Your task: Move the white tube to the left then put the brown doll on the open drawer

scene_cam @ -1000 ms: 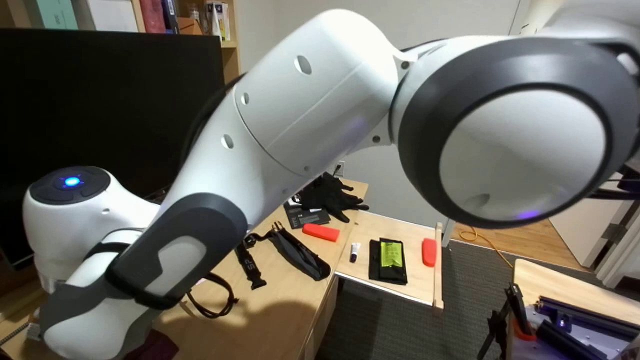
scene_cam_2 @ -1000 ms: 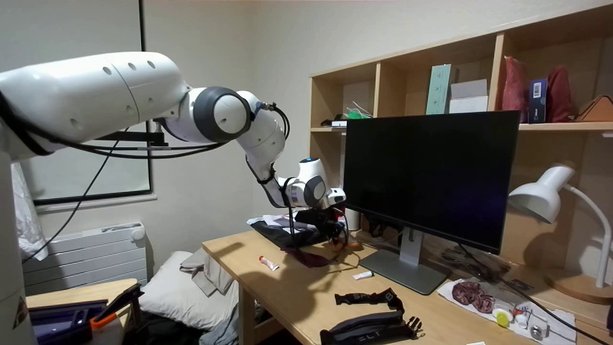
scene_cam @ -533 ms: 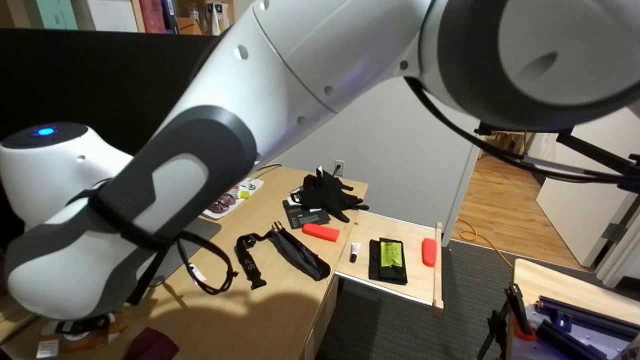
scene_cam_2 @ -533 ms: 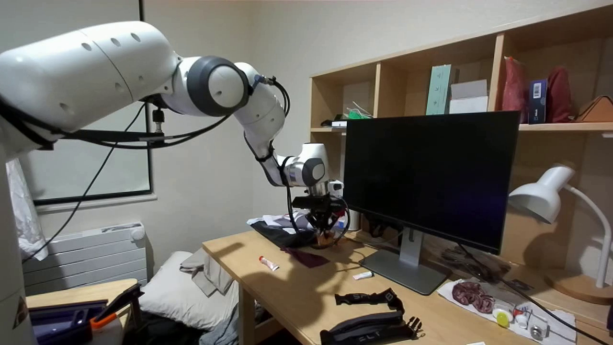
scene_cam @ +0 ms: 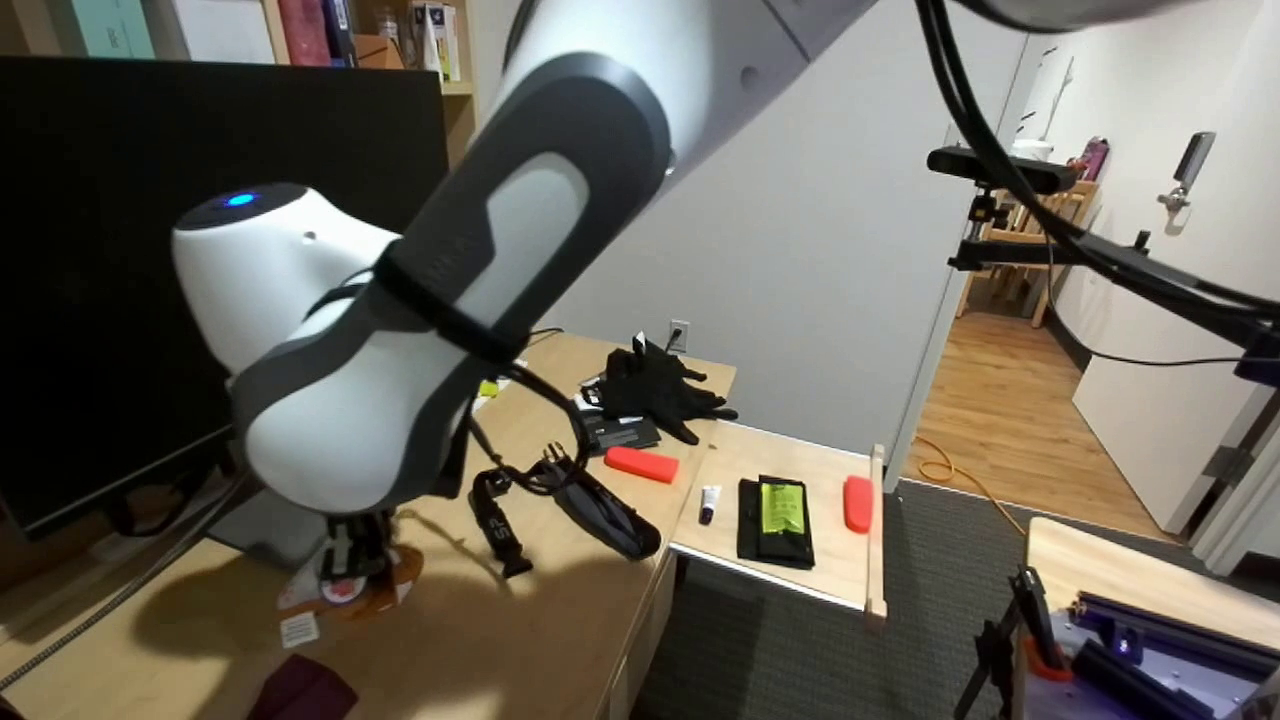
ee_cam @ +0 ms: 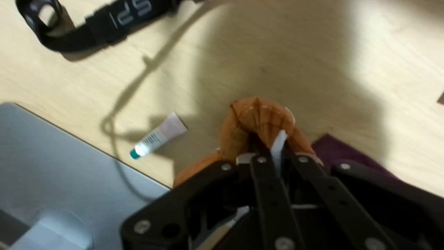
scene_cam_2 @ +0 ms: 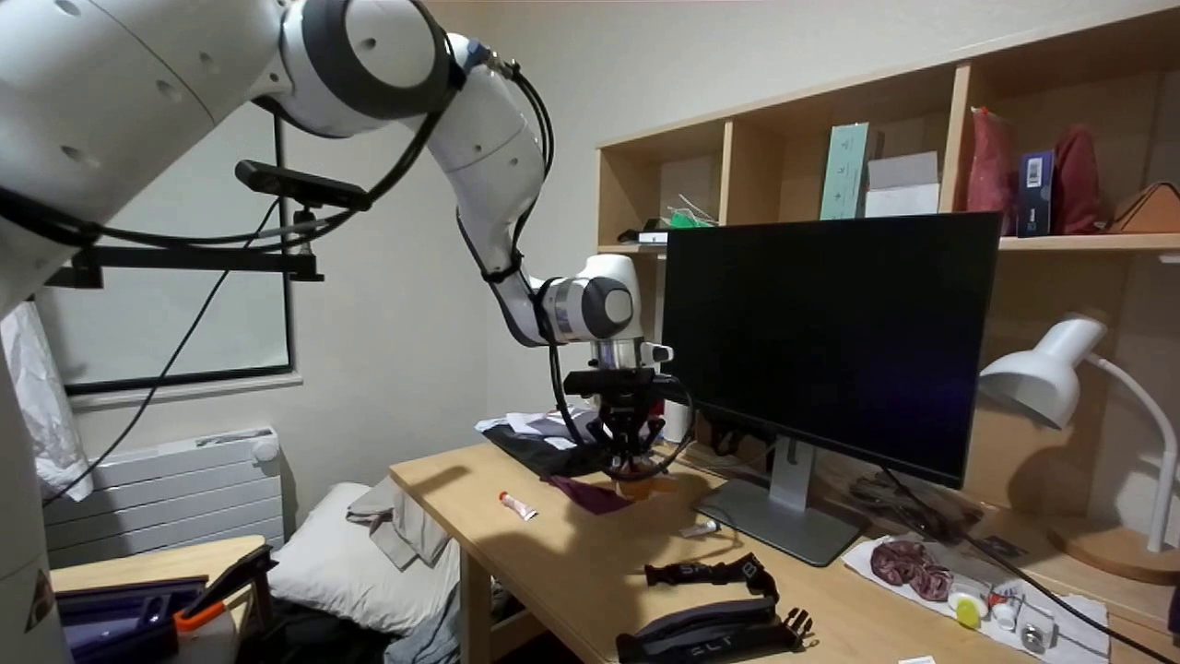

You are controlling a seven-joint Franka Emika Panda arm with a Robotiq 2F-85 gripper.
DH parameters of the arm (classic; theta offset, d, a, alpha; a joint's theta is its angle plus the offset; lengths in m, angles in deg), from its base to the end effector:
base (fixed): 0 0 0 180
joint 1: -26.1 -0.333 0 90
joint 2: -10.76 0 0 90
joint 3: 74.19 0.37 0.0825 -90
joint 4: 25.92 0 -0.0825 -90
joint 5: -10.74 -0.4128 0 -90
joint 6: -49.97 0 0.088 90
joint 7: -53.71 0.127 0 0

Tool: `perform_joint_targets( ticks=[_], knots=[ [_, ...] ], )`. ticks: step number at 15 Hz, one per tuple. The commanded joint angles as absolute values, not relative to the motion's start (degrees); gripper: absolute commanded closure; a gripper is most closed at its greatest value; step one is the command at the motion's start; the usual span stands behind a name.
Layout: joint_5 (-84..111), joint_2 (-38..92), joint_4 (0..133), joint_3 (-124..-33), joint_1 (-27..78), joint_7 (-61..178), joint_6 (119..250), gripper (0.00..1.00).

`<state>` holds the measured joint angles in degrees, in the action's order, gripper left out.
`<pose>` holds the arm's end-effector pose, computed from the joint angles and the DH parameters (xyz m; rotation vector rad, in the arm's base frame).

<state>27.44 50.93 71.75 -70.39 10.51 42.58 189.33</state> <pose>0.6936 0.2337 0.1884 2.7933 1.0758 0.0623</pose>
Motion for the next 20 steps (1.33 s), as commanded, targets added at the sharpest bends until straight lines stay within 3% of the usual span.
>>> perform_joint_targets(
  ticks=[1,7,20],
  knots=[
    [29.60,40.69,85.71,-71.87,13.90,43.26,193.29,0.92],
    [28.79,31.49,97.24,-77.04,18.93,49.59,201.54,0.92],
    [12.73,27.70,102.26,-83.55,34.48,55.63,200.50,0.92]
  ],
)
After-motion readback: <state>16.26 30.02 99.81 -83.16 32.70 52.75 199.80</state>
